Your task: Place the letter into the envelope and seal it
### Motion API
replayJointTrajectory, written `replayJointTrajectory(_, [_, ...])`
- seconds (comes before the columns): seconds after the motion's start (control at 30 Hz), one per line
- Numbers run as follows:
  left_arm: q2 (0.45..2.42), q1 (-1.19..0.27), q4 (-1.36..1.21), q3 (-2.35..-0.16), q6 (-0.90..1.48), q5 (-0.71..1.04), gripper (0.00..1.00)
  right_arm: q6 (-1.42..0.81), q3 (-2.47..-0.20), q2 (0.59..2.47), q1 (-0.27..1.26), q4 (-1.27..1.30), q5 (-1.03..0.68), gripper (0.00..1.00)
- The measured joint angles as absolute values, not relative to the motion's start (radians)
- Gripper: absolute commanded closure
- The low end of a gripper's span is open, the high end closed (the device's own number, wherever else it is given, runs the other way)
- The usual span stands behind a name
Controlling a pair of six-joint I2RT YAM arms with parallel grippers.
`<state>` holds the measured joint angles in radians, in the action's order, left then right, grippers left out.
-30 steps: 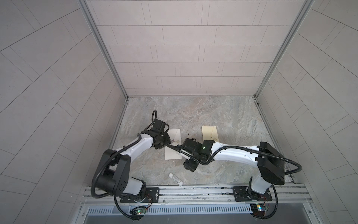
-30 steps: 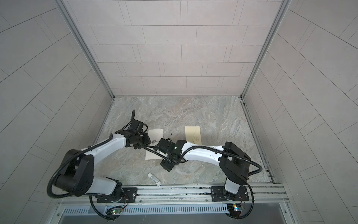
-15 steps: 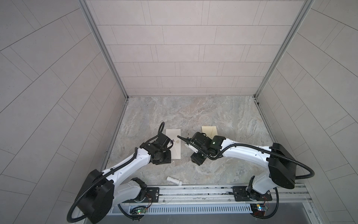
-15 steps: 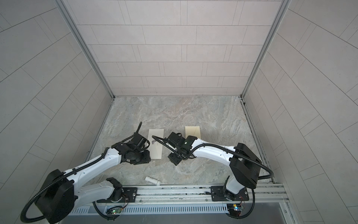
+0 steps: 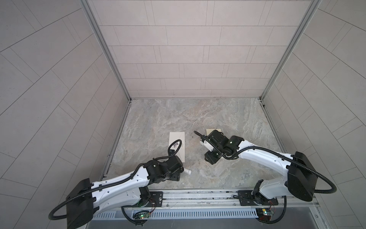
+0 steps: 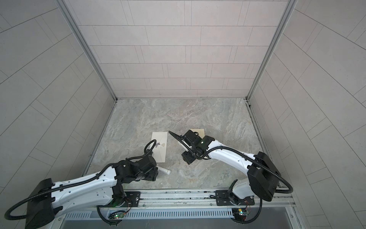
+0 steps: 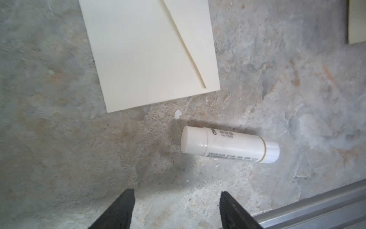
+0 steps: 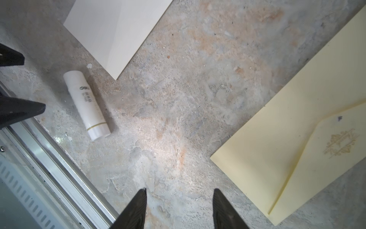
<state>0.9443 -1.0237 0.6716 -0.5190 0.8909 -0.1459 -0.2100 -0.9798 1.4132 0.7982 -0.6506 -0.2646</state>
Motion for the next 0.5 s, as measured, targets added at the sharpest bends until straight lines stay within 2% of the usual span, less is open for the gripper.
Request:
replayJointTrajectory(0.07, [0.947, -1.007, 0.725, -0.584, 0.926, -0.207, 0.24, -0.210, -0.997, 1.414, 0.798, -0.659, -0.285, 0.45])
replayJointTrajectory(0.13, [0.961, -0.919, 0.803, -0.690, 0.958, -0.254, 0.23, -0.210, -1.023, 1.424, 0.795, -0.666, -0.305, 0.45])
replayJointTrajectory(0.27, [0.968, -0.485, 0.880, -0.863, 0.966, -0.299, 0.21, -0.210, -1.105, 1.498, 0.762, -0.670, -0.346, 0.45])
replayJointTrajectory(0.4, [1.010, -0.033, 0.900, -0.872, 0.894, -0.247, 0.21, -0.208, -1.187, 1.598, 0.733, -0.687, -0.374, 0.48])
replayJointTrajectory(0.5, [1.085, 0.130, 0.841, -0.826, 0.840, -0.189, 0.22, -0.199, -1.253, 1.674, 0.732, -0.709, -0.391, 0.49])
